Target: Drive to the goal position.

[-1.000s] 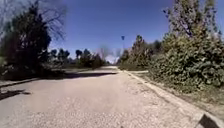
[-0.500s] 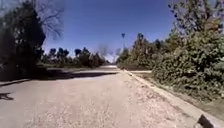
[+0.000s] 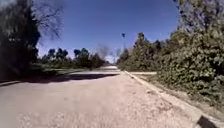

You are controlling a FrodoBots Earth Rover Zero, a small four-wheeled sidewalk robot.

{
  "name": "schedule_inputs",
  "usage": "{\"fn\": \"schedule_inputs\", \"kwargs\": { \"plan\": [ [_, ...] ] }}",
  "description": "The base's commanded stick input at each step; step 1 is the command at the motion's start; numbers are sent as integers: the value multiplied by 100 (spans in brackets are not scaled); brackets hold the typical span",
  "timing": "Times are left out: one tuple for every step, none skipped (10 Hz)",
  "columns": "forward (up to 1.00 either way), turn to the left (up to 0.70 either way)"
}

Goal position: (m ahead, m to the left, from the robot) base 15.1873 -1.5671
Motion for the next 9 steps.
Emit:
{"fn": "schedule_inputs", "kwargs": {
  "plan": [
    [100, 0],
    [100, 0],
    [100, 0],
    [100, 0],
    [100, 0],
    [100, 0],
    [100, 0],
    [100, 0],
    [100, 0]
  ]
}}
